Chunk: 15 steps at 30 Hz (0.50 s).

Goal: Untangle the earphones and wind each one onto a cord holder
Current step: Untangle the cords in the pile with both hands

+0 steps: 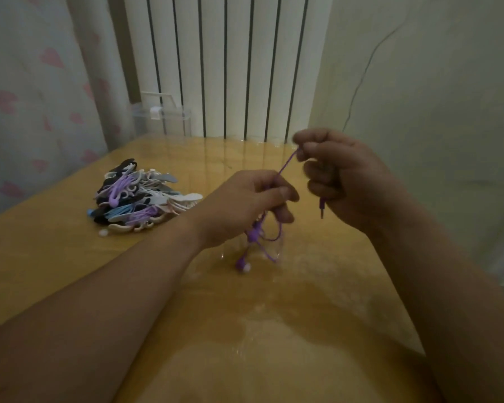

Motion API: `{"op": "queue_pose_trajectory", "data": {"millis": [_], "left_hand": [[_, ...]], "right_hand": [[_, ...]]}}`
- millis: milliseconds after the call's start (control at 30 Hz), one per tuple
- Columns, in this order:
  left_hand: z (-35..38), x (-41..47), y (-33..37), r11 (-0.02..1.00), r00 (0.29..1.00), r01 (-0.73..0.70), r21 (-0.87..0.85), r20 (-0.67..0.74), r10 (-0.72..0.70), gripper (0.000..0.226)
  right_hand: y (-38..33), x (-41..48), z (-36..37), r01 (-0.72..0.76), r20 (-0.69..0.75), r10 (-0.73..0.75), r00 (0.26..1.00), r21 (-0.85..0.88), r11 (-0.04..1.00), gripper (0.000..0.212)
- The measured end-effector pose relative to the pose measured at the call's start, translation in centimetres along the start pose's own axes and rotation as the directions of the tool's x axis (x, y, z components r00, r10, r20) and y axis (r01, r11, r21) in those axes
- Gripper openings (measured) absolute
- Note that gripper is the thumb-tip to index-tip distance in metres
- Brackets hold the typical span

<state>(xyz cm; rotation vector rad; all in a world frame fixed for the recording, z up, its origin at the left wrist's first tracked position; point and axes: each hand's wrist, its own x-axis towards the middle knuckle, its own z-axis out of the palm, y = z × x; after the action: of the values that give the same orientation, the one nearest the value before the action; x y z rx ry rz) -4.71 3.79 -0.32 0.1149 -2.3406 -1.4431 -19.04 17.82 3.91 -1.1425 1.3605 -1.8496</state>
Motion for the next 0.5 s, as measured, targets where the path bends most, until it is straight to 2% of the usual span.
{"op": "queue_pose_trajectory", "data": {"millis": [67,133,167,233,300,333,367,500], "left_hand": [[-0.8,-0.3,-0.4,0.994,0.999,0.033,-0.106,0.004,-0.033,0.017],[-1.7,-0.6,-0.6,0.97,0.996,0.086,-0.226,0.038,-0.079,0.02],[-2.2,-0.7,-0.7,0.957,0.994,0.107,-0.27,0.054,-0.096,0.022],[-2.9,-1.1,-0.9,0.937,0.993,0.118,-0.329,0.043,-0.11,0.023],[-3.4,-1.2,-1.1,0.938,0.992,0.117,-0.325,-0.003,-0.124,0.024],[-3.5,-1.2,-1.1,0.947,0.991,0.118,-0.3,-0.026,-0.131,0.024],[-3.4,-1.2,-1.0,0.954,0.989,0.124,-0.274,-0.042,-0.141,0.024],[-2.6,-1.3,-0.7,0.979,0.988,0.131,-0.159,-0.06,-0.142,0.025]], "right_hand": [[0.0,0.5,-1.4,0.049,-0.193,-0.037,0.98,0.057,0.997,0.017],[0.4,1.0,-3.1,0.067,-0.368,-0.04,0.929,0.06,0.996,0.015],[0.8,1.3,-3.9,0.052,-0.431,-0.045,0.901,0.005,0.999,0.014],[1.3,1.3,-5.0,-0.065,-0.478,-0.096,0.873,-0.309,0.949,0.012],[1.3,0.5,-4.8,-0.204,-0.38,-0.085,0.921,-0.657,0.725,0.011],[1.3,0.1,-4.2,-0.227,-0.312,-0.024,0.95,-0.742,0.631,0.012],[1.4,-0.2,-3.4,-0.216,-0.249,0.026,0.968,-0.779,0.589,0.017],[1.9,-0.8,0.8,-0.03,-0.017,0.027,0.999,-0.785,0.619,0.038]]}}
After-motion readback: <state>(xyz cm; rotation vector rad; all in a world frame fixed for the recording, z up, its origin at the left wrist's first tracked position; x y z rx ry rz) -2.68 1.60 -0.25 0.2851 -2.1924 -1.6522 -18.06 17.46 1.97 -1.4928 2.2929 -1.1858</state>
